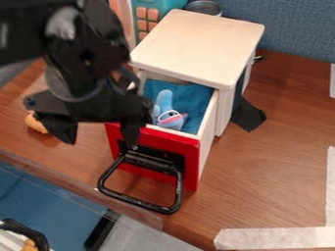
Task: Moved the blue object inside the drawer
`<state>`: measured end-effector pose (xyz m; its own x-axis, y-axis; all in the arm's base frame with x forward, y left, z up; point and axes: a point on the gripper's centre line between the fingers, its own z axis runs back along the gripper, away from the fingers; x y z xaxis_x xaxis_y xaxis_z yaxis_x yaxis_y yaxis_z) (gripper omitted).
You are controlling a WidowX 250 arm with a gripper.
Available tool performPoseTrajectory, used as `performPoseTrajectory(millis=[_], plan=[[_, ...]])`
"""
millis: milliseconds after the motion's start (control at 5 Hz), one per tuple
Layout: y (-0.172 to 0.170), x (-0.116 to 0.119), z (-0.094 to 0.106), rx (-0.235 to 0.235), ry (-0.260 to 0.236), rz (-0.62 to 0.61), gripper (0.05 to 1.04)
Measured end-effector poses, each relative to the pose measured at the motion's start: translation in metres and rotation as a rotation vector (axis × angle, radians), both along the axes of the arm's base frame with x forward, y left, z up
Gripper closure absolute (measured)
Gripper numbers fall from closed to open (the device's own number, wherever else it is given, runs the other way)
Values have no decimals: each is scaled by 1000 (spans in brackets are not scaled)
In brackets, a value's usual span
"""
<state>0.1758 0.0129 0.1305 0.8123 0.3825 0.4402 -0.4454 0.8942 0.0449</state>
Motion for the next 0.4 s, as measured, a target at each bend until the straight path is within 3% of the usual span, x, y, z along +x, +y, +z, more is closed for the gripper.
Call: performPoseTrajectory(millis=[200,400], plan=[[-6,-3,-12,-7,194,-109,83],[-6,-4,-10,-8,195,-114,83]])
